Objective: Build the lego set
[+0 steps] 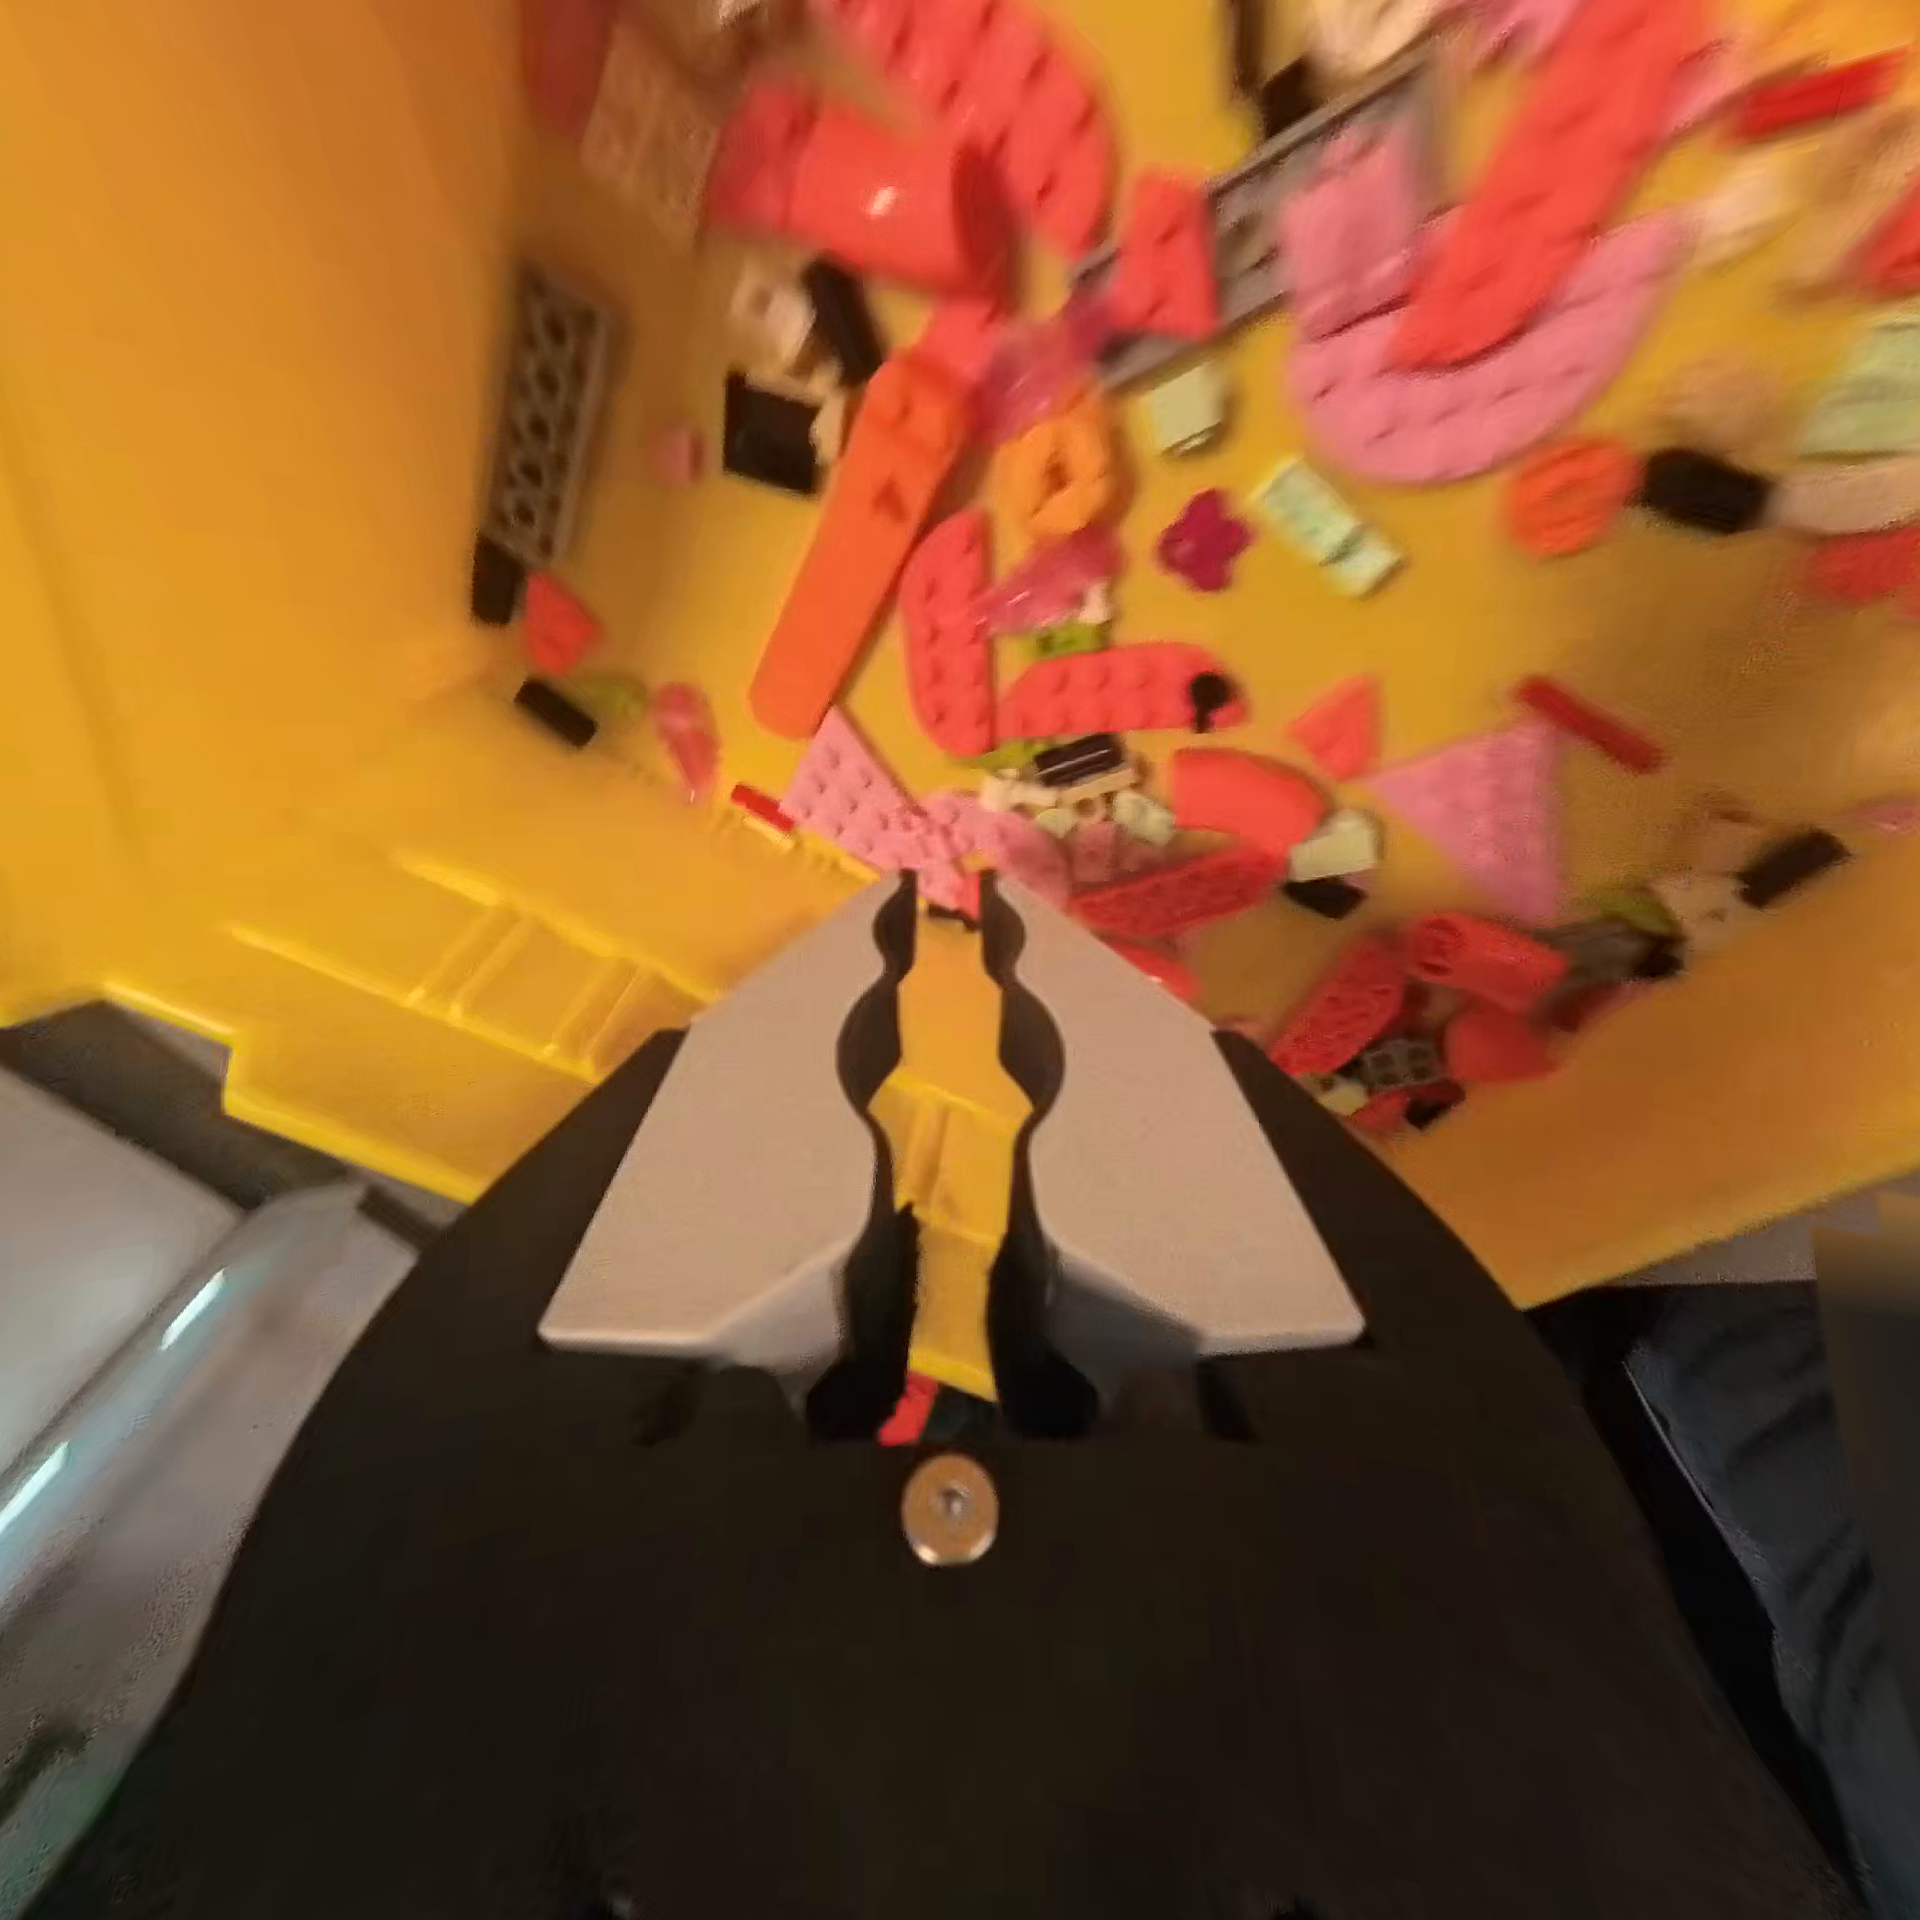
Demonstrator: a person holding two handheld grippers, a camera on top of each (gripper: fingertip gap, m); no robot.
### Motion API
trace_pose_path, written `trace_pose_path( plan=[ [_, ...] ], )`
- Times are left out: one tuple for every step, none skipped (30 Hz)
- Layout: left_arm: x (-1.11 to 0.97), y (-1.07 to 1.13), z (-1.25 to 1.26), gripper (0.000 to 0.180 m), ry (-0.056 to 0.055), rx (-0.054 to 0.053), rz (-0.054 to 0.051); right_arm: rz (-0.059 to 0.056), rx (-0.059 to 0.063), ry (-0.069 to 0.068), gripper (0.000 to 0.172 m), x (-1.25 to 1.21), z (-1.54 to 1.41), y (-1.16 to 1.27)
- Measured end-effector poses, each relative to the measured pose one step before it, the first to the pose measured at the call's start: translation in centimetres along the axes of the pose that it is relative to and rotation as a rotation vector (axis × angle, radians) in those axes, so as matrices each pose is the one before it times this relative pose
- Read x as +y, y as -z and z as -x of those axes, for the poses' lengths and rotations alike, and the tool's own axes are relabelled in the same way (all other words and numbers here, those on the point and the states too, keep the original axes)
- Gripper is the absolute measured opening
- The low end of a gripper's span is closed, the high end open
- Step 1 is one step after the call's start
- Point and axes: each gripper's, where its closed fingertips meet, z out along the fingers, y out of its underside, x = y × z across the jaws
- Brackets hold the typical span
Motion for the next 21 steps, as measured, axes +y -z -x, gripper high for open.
trace_pose_path(
  plan=[
    [0.131, -0.621, 0.156, 0.015, 0.0215, 0.0004, 0.0449, -0.0002, -0.0055, -0.0018, 0.026, 0.003, 0.089, -0.023],
    [-0.196, -0.549, -0.241, 0.018, 0.0175, 0.0265, 0.0193, -0.0002, -0.0055, -0.0021, 0.026, -0.005, 0.086, -0.025],
    [-0.135, -0.498, -0.084, 0.022, 0.0212, 0.0179, 0.0185, -0.0007, -0.0035, -0.0014, 0.026, -0.01, 0.058, -0.005],
    [0.001, -0.427, 0.243, 0.026, 0.028, -0.001, 0.0214, -0.0012, -0.0018, -0.0008, 0.025, -0.017, 0.027, 0.001],
    [-0.067, -0.329, 0.121, 0.024, 0.0141, 0.0055, 0.0113, -0.0008, -0.0021, -0.0013, 0.025, -0.019, 0.029, 0.002],
    [-0.105, -0.066, 0.028, 0.02, 0.0104, 0.0104, 0.0008, 0.0, -0.0026, -0.0017, 0.024, 0.003, 0.027, -0.007],
    [-0.103, 0.12, 0.333, 0.02, 0.0173, -0.012, -0.0058, 0.0, -0.0023, -0.0019, 0.024, 0.006, 0.041, -0.012],
    [-0.201, 0.141, 0.403, 0.019, 0.0075, -0.0188, -0.0124, -0.0002, -0.0024, -0.0023, 0.024, 0.0, 0.029, -0.009],
    [-0.157, 0.07, 0.132, 0.017, 0.0034, -0.0013, -0.0105, 0.0002, -0.004, -0.003, 0.023, 0.012, 0.055, -0.027],
    [0.001, -0.065, -0.069, 0.016, 0.0125, 0.0162, 0.0011, 0.0013, -0.0052, -0.0032, 0.023, 0.034, 0.072, -0.041],
    [0.121, -0.181, -0.062, 0.018, 0.0173, 0.0181, 0.0104, 0.0018, -0.0043, -0.0021, 0.023, 0.043, 0.067, -0.042],
    [0.108, -0.252, 0.052, 0.019, 0.0149, 0.0116, 0.0101, 0.0014, -0.0036, -0.001, 0.023, 0.032, 0.054, -0.033],
    [0.079, -0.293, -0.237, 0.021, 0.0127, 0.0297, 0.0089, 0.0012, -0.0041, -0.0007, 0.023, 0.017, 0.072, -0.02],
    [-0.02, -0.172, -0.354, 0.024, 0.0112, 0.0365, -0.0002, 0.0014, -0.004, -0.0001, 0.023, 0.027, 0.074, -0.027],
    [-0.249, 0.141, -0.06, 0.026, 0.0025, 0.0148, -0.0189, 0.0012, -0.0027, 0.0007, 0.023, 0.019, 0.052, -0.006],
    [-0.318, 0.153, -0.449, 0.028, -0.0031, 0.035, -0.0244, 0.0012, -0.003, 0.0003, 0.023, 0.02, 0.062, -0.016],
    [-0.3, 0.196, -0.63, 0.028, -0.0085, 0.043, -0.0278, 0.0018, -0.0033, -0.0004, 0.023, 0.025, 0.058, -0.016],
    [-0.286, 0.198, -0.883, 0.024, -0.0035, 0.0564, -0.0268, 0.0015, -0.0021, -0.0001, 0.023, 0.03, 0.045, -0.016],
    [-0.138, 0.16, -0.55, 0.02, -0.0039, 0.0325, -0.0184, 0.0004, -0.0011, -0.0004, 0.023, 0.011, 0.013, -0.009],
    [0.0, 0.152, 0.379, 0.019, -0.0036, -0.0301, -0.0094, -0.0001, -0.0021, -0.0015, 0.023, 0.005, 0.035, -0.012],
    [-0.06, 0.149, 0.655, 0.019, -0.0075, -0.0479, -0.0109, 0.0005, -0.0037, -0.0024, 0.023, 0.009, 0.051, -0.013]
  ],
)
